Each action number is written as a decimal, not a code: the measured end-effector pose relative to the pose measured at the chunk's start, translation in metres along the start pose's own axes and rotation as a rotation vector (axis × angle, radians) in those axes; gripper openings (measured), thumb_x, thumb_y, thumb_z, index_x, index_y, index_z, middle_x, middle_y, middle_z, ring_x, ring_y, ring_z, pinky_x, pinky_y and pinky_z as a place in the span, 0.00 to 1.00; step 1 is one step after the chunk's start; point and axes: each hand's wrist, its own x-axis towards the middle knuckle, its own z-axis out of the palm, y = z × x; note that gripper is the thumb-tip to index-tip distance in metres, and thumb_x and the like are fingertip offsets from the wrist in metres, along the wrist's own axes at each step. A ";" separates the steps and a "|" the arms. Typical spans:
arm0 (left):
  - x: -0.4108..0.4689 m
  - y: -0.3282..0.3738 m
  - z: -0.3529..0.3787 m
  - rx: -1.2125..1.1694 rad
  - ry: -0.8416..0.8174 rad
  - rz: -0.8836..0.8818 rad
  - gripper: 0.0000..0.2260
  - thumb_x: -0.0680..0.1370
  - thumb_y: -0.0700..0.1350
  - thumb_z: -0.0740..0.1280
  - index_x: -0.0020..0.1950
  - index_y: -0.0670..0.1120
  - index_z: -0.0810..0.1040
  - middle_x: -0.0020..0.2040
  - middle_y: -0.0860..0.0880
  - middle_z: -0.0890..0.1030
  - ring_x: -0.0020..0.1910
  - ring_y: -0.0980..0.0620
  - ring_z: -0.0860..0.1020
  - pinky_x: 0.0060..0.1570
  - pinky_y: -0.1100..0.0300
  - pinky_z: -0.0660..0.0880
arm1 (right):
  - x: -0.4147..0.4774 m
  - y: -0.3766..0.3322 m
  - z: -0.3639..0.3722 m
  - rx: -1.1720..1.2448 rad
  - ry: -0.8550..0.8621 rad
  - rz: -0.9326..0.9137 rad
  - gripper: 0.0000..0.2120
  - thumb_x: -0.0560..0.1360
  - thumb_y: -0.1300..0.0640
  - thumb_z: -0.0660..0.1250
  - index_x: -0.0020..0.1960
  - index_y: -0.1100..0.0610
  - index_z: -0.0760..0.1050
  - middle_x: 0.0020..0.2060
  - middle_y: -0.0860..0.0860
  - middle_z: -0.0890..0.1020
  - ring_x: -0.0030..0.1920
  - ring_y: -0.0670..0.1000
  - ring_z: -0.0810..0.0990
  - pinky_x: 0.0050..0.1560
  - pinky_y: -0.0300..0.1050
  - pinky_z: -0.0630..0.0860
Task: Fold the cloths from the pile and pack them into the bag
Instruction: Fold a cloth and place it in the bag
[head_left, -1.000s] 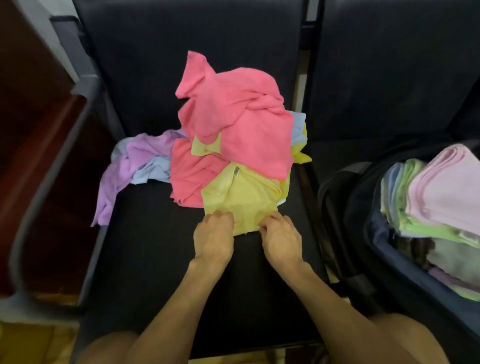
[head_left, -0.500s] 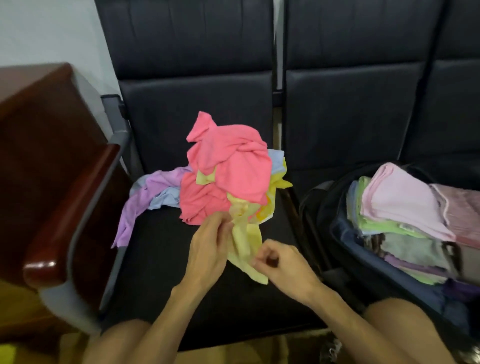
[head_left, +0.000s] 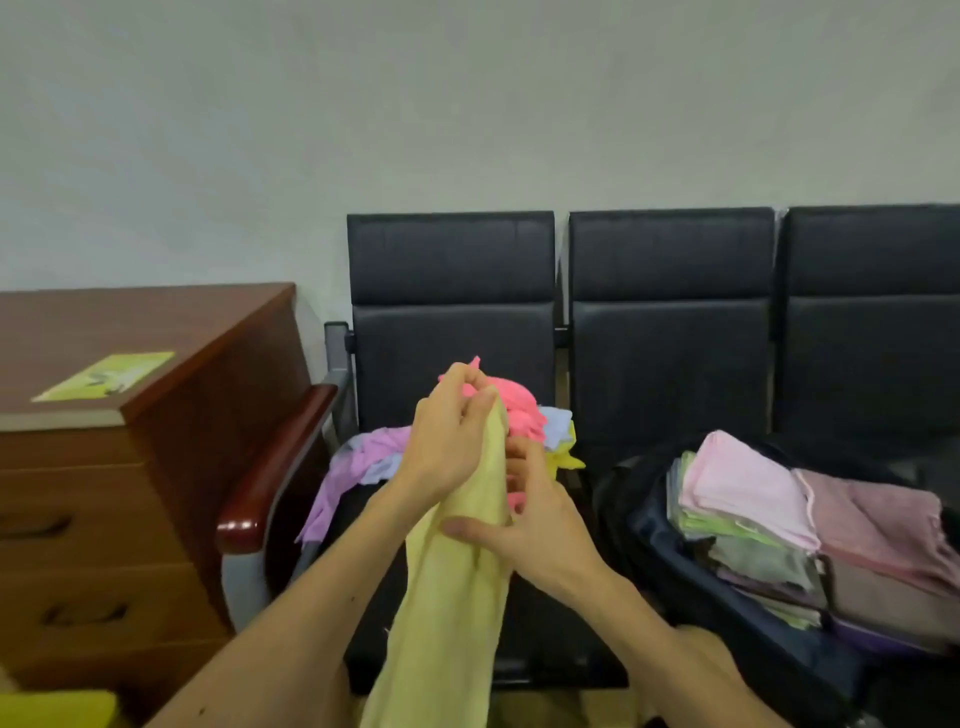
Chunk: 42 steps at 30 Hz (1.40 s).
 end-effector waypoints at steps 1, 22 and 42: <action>0.009 0.022 -0.011 -0.019 0.013 0.011 0.07 0.82 0.44 0.63 0.45 0.54 0.73 0.38 0.46 0.81 0.34 0.56 0.77 0.40 0.52 0.74 | -0.003 -0.022 -0.009 0.008 -0.004 -0.032 0.54 0.58 0.32 0.78 0.74 0.39 0.51 0.64 0.40 0.72 0.62 0.44 0.74 0.61 0.50 0.77; 0.031 0.201 -0.127 -0.406 0.346 -0.031 0.04 0.83 0.40 0.63 0.54 0.47 0.75 0.49 0.47 0.79 0.48 0.49 0.81 0.48 0.48 0.83 | -0.038 -0.199 -0.169 0.018 0.217 -0.075 0.13 0.82 0.53 0.61 0.51 0.59 0.81 0.47 0.59 0.83 0.43 0.53 0.80 0.44 0.50 0.77; -0.114 0.099 -0.044 0.209 0.137 0.588 0.19 0.73 0.35 0.73 0.58 0.54 0.77 0.55 0.58 0.76 0.55 0.61 0.75 0.56 0.63 0.73 | -0.036 -0.159 -0.102 -0.023 -0.185 0.189 0.14 0.79 0.51 0.68 0.48 0.61 0.85 0.44 0.57 0.86 0.44 0.54 0.83 0.47 0.50 0.81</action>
